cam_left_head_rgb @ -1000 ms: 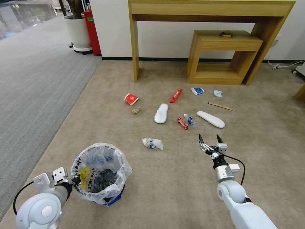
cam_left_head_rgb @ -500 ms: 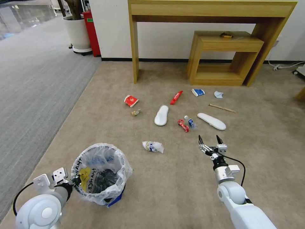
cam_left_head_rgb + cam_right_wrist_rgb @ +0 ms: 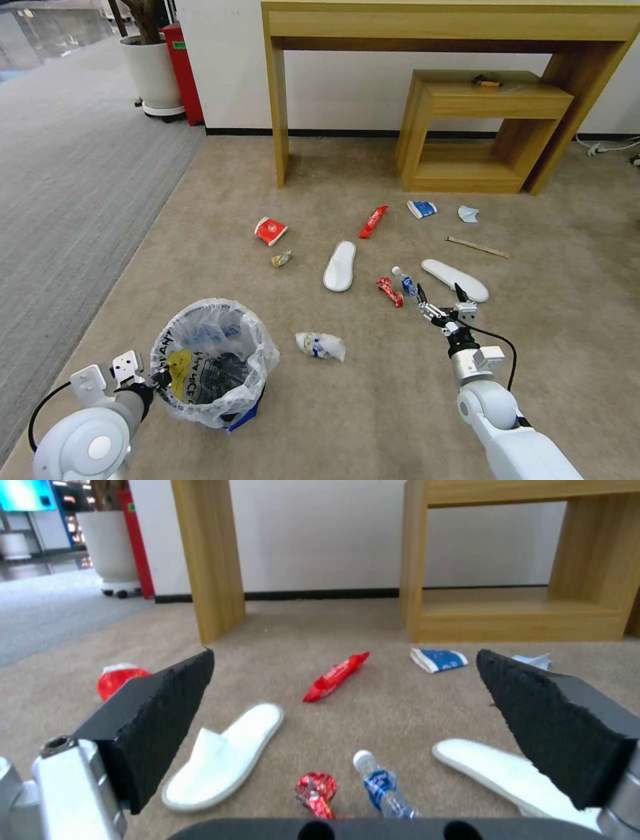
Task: Pick up the trash bin and place the garbage on the floor into it.
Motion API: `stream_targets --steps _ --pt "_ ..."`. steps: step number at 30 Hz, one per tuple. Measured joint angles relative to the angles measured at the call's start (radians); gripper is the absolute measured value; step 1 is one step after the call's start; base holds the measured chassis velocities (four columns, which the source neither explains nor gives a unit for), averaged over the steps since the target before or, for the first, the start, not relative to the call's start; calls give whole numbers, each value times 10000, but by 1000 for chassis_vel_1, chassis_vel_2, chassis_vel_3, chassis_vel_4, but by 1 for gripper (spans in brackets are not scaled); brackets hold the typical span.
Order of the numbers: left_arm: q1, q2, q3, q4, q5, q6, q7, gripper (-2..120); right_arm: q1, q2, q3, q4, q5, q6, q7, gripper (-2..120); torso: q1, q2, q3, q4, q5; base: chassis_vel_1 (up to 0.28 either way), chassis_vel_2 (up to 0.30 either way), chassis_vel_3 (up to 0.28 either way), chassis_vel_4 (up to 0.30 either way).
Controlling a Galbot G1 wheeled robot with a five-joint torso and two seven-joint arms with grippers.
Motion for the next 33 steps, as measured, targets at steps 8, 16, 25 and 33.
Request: stream_targets --steps 8,16,25,33 --pt "-23 -43 97 28 61 0 8 0 -63 -167 -94 4 -139 145 24 100 -8 1 -7 0 0 11 -11 -14 8" --pt "-43 10 101 64 50 1 26 0 -360 -859 -429 44 -349 -267 563 100 -7 1 -6 -2 1 0 0 0 0" --pt "-74 -221 261 143 267 3 127 0 -500 -1156 -845 277 -75 -793 825 100 -7 0 -5 -1 -1 0 0 0 0" --pt "14 -411 285 160 514 3 185 0 -307 -1384 -1592 374 491 -944 321 100 -6 1 -5 -1 -2 0 0 0 0"
